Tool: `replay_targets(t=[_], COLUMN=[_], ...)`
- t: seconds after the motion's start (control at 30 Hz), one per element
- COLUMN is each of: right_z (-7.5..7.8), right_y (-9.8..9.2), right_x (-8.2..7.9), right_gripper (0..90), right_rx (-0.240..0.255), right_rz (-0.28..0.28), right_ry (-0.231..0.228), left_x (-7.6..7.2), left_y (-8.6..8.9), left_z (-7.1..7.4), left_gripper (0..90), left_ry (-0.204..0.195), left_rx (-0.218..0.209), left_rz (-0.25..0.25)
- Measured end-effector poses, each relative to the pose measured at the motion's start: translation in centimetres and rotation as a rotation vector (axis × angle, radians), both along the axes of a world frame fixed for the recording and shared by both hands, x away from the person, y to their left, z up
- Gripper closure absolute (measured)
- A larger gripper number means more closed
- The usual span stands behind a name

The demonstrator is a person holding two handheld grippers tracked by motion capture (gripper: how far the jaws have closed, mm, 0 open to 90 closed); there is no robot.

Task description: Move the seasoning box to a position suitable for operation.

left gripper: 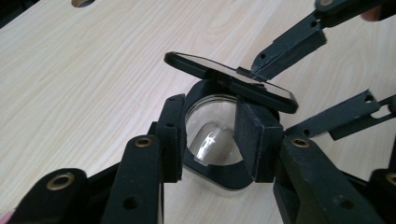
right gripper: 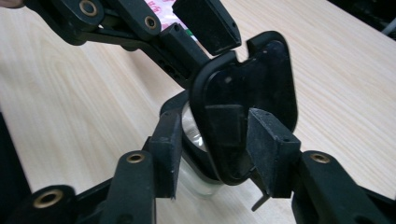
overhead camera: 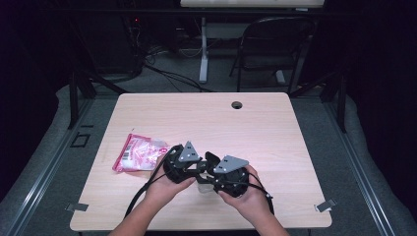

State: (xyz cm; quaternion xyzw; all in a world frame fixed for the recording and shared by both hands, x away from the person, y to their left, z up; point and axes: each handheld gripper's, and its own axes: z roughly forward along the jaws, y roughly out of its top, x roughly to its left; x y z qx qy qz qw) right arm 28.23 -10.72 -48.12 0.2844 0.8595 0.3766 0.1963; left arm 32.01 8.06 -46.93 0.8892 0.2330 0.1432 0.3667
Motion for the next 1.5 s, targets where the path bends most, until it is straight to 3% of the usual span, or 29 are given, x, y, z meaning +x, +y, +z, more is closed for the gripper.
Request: replay_targets(t=[0.37, 0.6, 0.83, 1.03, 1.5], right_z=[0.5, 0.6, 0.8, 0.9, 1.0], right_y=[-0.6, -1.2, -1.7, -2.3, -4.3], right_x=[0.0, 0.0, -0.1, -0.2, -0.3], right_gripper=[60.5, 61.0, 61.8, 64.9, 70.8], right_rx=[0.011, 0.041, 0.051, 0.058, 0.096], right_rz=[-0.012, -0.02, -0.032, -0.043, -0.086], right_ry=[0.004, 0.014, 0.012, 0.017, 0.045], left_x=[1.3, 2.0, 2.3, 2.5, 2.6], left_y=[0.3, 0.0, -0.3, -0.1, 0.0], left_z=[-1.2, -2.7, -3.5, -3.8, -3.9], left_gripper=[62.3, 60.4, 64.1, 66.6, 67.2], left_ry=[-0.001, 0.029, 0.048, 0.056, 0.052], left_rx=[0.029, 0.029, 0.064, 0.037, 0.025], left_rz=[0.036, 0.055, 0.042, 0.039, 0.027])
